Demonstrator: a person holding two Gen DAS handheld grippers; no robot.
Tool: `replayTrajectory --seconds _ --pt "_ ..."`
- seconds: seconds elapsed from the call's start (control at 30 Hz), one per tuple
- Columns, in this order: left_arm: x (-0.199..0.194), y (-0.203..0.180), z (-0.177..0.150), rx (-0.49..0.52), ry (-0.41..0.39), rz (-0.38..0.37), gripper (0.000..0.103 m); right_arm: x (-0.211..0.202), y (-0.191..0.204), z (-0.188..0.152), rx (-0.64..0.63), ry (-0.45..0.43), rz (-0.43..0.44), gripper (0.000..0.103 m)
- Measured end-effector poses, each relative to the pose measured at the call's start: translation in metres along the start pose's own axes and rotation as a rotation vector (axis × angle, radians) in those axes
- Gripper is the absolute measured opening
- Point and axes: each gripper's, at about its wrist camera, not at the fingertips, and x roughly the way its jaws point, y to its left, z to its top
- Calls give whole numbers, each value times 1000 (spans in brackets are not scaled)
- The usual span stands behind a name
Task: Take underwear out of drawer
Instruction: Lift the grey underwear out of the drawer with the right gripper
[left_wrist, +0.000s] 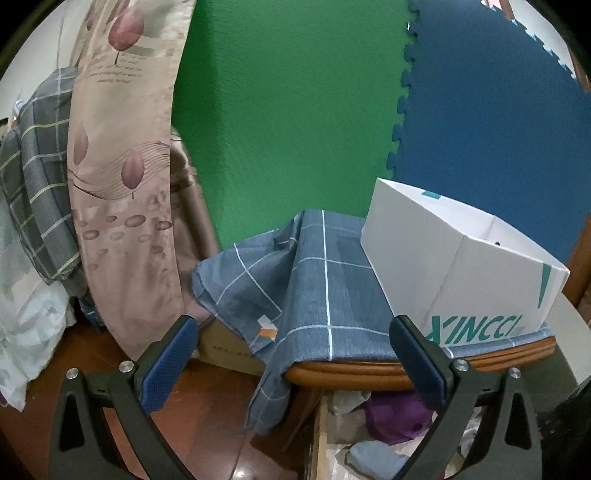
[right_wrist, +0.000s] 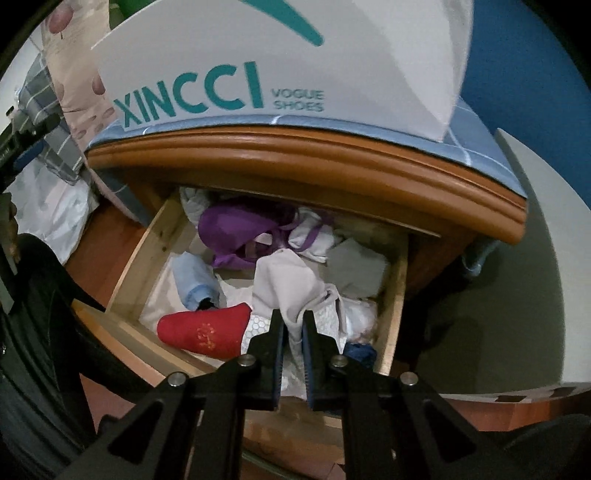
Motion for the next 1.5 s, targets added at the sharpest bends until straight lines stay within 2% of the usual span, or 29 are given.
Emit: replayTrajectory --seconds 0.43,0.8,1.5 --pt "5 -8 -3 50 29 18 103 -16 -7 1 21 -34 10 8" --pt "7 -10 -4 65 42 20 103 -23 -10 4 45 -37 -19 8" --pt "7 -7 -6 46 49 13 103 -109 4 26 24 -146 -72 8"
